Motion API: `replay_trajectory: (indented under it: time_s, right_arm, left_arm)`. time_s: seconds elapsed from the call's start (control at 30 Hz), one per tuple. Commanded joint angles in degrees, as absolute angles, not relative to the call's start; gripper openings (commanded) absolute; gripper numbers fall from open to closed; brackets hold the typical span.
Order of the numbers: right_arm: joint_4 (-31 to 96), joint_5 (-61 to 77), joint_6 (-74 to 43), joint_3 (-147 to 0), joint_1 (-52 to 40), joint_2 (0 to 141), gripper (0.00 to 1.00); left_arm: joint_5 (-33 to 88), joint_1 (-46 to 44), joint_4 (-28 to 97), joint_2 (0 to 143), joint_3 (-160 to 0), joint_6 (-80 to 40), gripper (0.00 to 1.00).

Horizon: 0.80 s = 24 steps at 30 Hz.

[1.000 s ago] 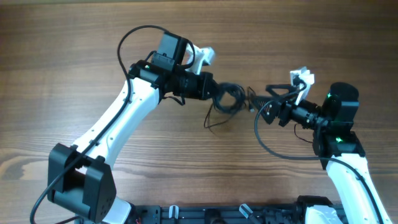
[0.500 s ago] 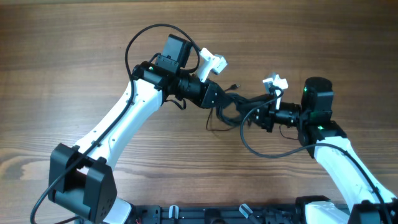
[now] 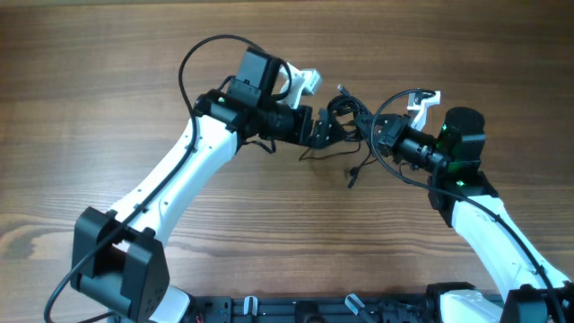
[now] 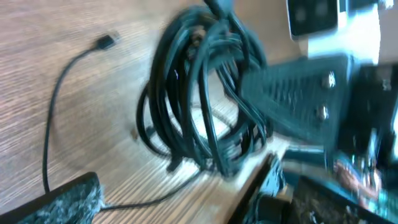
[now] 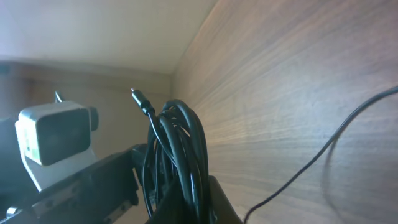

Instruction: Untangle cables

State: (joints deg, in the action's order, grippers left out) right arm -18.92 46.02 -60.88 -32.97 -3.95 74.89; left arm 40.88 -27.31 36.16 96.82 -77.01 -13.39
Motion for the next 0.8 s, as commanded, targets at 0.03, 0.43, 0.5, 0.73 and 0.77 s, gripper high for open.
replay_trajectory:
  time_s: [0.03,0.43,0.5,0.73,0.77]
  right_arm:
    - [-19.3,47.9,-65.7,-33.4,-5.7,75.3,0.04]
    - [-19.8,50.5,-65.9,-33.4,-5.8,75.3,0.04]
    - [-20.6,52.9,-64.0,-33.4,-5.8,75.3,0.04]
    - [-20.5,53.9,-45.6,-33.4,-5.8,75.3,0.33]
    - [-20.3,53.9,-40.1,-33.4,-5.8,75.3,0.48]
  left_arm:
    - [27.3,-32.6,32.1,95.7,-77.6,-31.4,0.85]
    - [12.7,-35.0,34.1,95.7,-77.6,-43.1,0.16]
    - [10.1,-35.0,34.5,95.7,-77.6,-43.1,0.15]
    - [5.2,-34.5,33.6,95.7,-77.6,-32.5,0.04]
    - [5.0,-34.2,33.7,95.7,-77.6,-31.3,0.04]
